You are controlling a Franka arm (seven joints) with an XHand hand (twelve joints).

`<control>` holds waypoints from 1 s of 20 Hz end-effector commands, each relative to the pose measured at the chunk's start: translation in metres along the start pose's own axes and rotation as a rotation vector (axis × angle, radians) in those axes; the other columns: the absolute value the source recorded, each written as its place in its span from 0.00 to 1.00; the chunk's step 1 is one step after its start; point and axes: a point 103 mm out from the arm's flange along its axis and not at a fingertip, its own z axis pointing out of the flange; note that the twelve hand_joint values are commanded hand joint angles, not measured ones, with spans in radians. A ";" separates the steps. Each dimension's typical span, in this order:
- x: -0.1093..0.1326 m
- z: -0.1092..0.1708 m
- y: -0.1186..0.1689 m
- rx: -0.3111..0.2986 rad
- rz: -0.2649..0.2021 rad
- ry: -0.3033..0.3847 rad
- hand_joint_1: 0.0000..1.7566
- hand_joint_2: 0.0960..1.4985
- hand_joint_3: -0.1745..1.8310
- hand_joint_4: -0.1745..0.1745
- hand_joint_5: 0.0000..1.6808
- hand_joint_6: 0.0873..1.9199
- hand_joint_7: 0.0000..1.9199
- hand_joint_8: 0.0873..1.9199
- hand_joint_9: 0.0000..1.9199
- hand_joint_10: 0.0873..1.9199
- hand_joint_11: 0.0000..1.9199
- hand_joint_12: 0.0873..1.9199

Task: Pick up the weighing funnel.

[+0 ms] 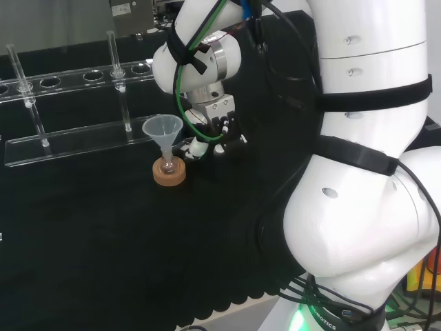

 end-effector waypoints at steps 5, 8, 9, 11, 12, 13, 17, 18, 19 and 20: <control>0.014 -0.002 0.004 0.013 0.023 -0.014 0.57 0.67 0.15 0.98 0.57 0.49 0.46 0.28 0.51 0.21 0.26 0.66; 0.004 -0.001 0.002 0.011 0.009 -0.011 0.58 0.71 0.11 1.00 0.58 0.50 0.47 0.28 0.52 0.21 0.27 0.65; 0.003 -0.001 0.002 0.010 0.010 -0.011 0.58 0.71 0.11 1.00 0.58 0.50 0.48 0.28 0.52 0.21 0.27 0.65; 0.002 -0.002 0.002 0.006 0.012 -0.017 0.58 0.71 0.10 1.00 0.58 0.50 0.48 0.28 0.53 0.21 0.28 0.65; 0.003 -0.003 0.002 0.004 0.016 -0.022 0.58 0.71 0.10 1.00 0.58 0.50 0.48 0.28 0.53 0.21 0.28 0.65; 0.004 -0.004 0.001 0.001 0.018 -0.026 0.58 0.71 0.10 1.00 0.58 0.50 0.48 0.28 0.53 0.21 0.28 0.65; 0.003 -0.021 -0.006 -0.017 0.035 -0.037 0.58 0.71 0.10 1.00 0.59 0.49 0.49 0.28 0.53 0.20 0.29 0.65; 0.000 -0.024 -0.009 -0.022 0.039 -0.040 0.58 0.71 0.10 1.00 0.59 0.48 0.49 0.28 0.53 0.20 0.29 0.65; -0.001 -0.027 -0.011 -0.026 0.045 -0.044 0.58 0.71 0.10 1.00 0.60 0.48 0.50 0.28 0.54 0.20 0.29 0.64; -0.004 -0.030 -0.013 -0.029 0.048 -0.050 0.59 0.71 0.09 1.00 0.60 0.48 0.50 0.28 0.54 0.20 0.30 0.64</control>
